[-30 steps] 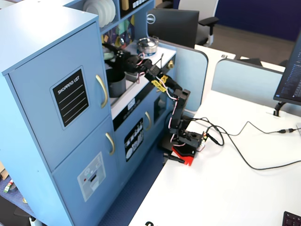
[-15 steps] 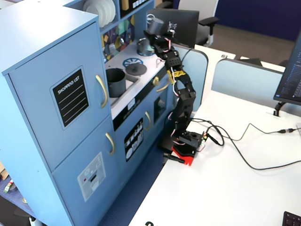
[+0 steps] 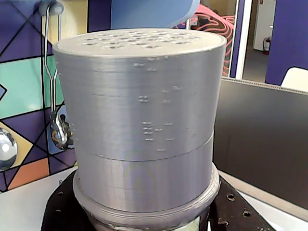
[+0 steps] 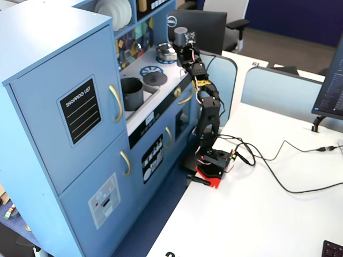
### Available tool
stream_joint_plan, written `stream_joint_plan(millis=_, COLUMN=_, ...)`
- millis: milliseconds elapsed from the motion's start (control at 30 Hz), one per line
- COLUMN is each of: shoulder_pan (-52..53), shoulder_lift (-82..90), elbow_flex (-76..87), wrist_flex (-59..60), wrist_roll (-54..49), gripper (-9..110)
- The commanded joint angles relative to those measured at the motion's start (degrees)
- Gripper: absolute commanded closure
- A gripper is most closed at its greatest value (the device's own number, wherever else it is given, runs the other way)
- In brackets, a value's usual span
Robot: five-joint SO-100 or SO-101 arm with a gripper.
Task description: Put salt in the gray recipient
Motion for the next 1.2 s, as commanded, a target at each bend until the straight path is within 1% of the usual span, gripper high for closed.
stream_joint_plan(millis=0, shoulder_pan=0.62, shoulder_lift=0.09, elbow_flex=0.18, wrist_flex=-4.48, wrist_roll=-0.44, gripper=101)
stream_joint_plan(millis=167, shoulder_pan=0.00, shoulder_lift=-1.85, elbow_flex=1.32, wrist_flex=-7.12, wrist_roll=0.97, gripper=101)
stream_joint_plan(millis=367, shoulder_pan=-0.70, shoulder_lift=-2.64, elbow_flex=6.24, wrist_flex=-15.29, wrist_roll=3.08, gripper=101)
stream_joint_plan(millis=767, shoulder_pan=-1.93, shoulder_lift=-1.49, elbow_flex=10.46, wrist_flex=-17.05, wrist_roll=5.45, gripper=101)
stream_joint_plan(millis=1167, shoulder_pan=-2.11, shoulder_lift=-2.20, elbow_flex=13.62, wrist_flex=-20.57, wrist_roll=3.08, gripper=101)
